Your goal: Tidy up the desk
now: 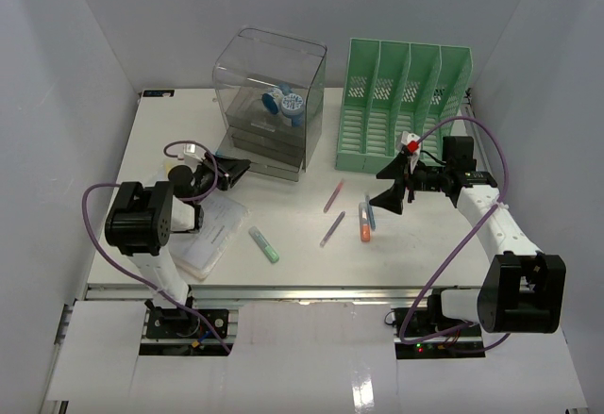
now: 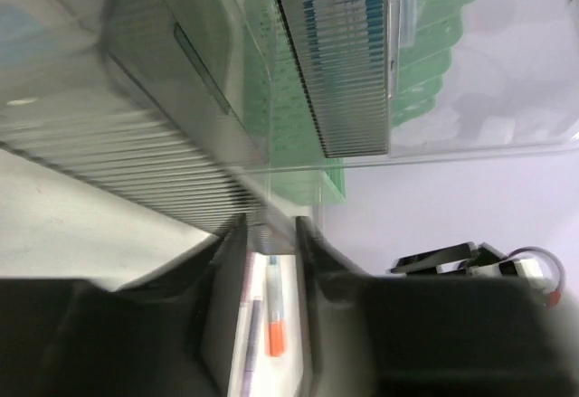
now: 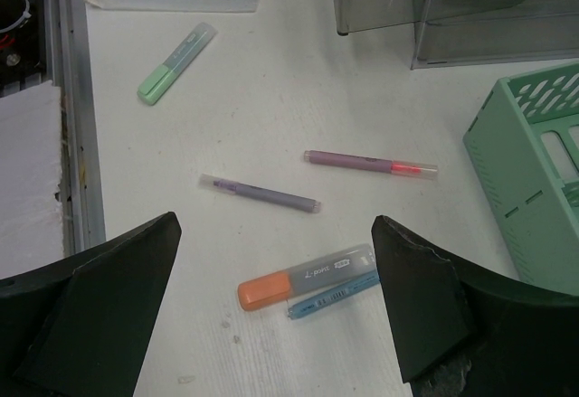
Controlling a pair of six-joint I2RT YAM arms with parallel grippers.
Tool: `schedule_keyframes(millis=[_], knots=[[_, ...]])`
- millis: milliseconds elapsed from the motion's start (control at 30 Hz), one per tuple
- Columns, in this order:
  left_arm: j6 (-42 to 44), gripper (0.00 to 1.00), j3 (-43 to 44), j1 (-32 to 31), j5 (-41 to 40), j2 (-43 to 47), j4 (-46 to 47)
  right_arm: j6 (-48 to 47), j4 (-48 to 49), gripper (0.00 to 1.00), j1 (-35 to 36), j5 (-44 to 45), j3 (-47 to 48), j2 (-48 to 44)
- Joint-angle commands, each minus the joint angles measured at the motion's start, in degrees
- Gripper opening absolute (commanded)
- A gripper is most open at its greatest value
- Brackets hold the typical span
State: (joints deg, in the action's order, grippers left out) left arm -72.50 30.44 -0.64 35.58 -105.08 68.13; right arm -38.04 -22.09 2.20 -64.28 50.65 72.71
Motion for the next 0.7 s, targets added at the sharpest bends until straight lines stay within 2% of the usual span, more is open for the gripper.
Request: schedule_keyframes(millis=[0, 67, 200, 333, 467, 567, 667], knots=[[4.34, 0.52, 0.26, 0.55, 2.36, 4.42, -5.75, 2.36, 2.17, 0.94, -0.35, 1.08, -0.35, 0.93], [6.03, 0.67, 0.41, 0.55, 2.82, 5.91, -8.33, 4.79, 3.26, 0.94, -0.44, 2.65, -0.55, 1.38], [9.93, 0.79, -0.2, 2.79, 3.03, 10.89, -13.38, 8.15, 4.33, 0.95, -0.26, 5.82, -0.09, 2.46], [15.63, 0.82, -0.86, 4.4, 2.36, 16.47, -23.4, 10.29, 5.72, 0.96, 0.47, 10.14, -0.24, 2.13], [22.49, 0.83, -1.4, 5.93, -1.38, 27.81, -36.9, 11.88, 6.99, 0.97, 2.22, 16.08, -0.79, 1.59], [30.38, 0.83, -0.74, 6.26, -10.25, 35.0, -51.18, 12.7, 7.22, 0.98, 4.19, 21.5, -0.99, 1.56], [36.43, 0.82, -0.34, 6.45, -17.26, 42.36, -59.14, 13.43, 7.7, 0.98, 5.55, 25.25, -1.08, 1.01]])
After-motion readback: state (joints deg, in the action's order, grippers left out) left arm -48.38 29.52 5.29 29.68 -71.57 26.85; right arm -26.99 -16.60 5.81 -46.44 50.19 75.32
